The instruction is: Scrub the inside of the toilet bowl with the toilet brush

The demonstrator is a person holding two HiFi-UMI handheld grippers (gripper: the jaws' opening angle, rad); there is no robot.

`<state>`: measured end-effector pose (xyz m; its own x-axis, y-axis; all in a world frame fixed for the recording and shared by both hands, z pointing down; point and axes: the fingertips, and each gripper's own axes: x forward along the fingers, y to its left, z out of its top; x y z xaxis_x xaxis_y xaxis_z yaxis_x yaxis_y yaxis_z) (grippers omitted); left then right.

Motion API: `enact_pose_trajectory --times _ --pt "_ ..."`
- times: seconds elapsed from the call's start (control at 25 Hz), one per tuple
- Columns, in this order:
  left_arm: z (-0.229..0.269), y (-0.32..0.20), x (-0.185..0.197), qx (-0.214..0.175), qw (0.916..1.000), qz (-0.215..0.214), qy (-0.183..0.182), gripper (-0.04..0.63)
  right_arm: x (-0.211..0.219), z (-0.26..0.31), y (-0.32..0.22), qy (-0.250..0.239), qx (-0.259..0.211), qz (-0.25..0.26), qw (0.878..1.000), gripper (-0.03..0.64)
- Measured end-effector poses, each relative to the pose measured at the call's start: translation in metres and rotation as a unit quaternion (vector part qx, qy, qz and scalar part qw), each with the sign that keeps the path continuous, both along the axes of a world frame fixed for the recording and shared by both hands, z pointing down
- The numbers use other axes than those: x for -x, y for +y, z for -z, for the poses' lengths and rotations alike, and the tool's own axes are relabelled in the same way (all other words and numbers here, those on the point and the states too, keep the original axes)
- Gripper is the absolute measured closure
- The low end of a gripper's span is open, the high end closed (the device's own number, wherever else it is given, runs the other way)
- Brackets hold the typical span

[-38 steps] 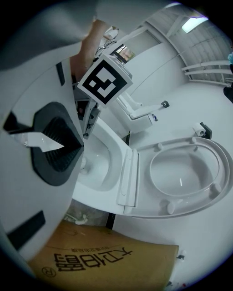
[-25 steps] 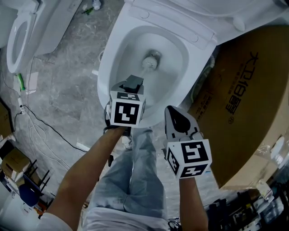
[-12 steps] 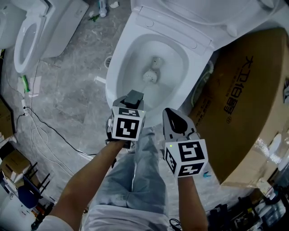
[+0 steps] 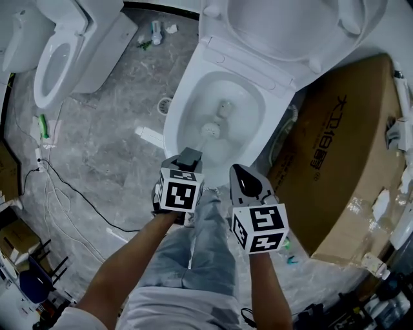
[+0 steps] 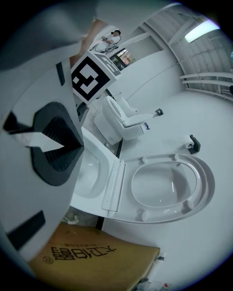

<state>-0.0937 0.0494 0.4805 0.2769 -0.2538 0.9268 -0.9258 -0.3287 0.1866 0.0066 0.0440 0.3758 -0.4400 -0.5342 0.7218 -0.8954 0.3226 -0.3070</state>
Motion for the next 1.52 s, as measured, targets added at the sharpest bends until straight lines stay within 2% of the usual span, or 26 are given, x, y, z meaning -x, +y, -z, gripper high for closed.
enact_pose_trajectory --times 0.36,0.8,1.12,1.52 --pt "0.079 0.01 0.013 -0.036 0.9992 0.003 0.016 0.439 0.018 0.068 0.005 -0.006 -0.037 -0.016 0.999 0.618" --pt "0.198 0.027 0.022 -0.106 0.9933 0.01 0.047 0.439 0.043 0.163 0.019 -0.013 -0.099 -0.035 0.994 0.618" --pt "0.278 0.049 0.038 -0.176 0.981 0.02 0.08 0.439 0.066 0.225 0.049 -0.002 -0.15 -0.019 0.989 0.618" --pt "0.355 0.086 0.047 -0.26 0.9586 0.022 0.115 0.439 0.083 0.276 0.096 0.016 -0.194 0.002 0.981 0.618"
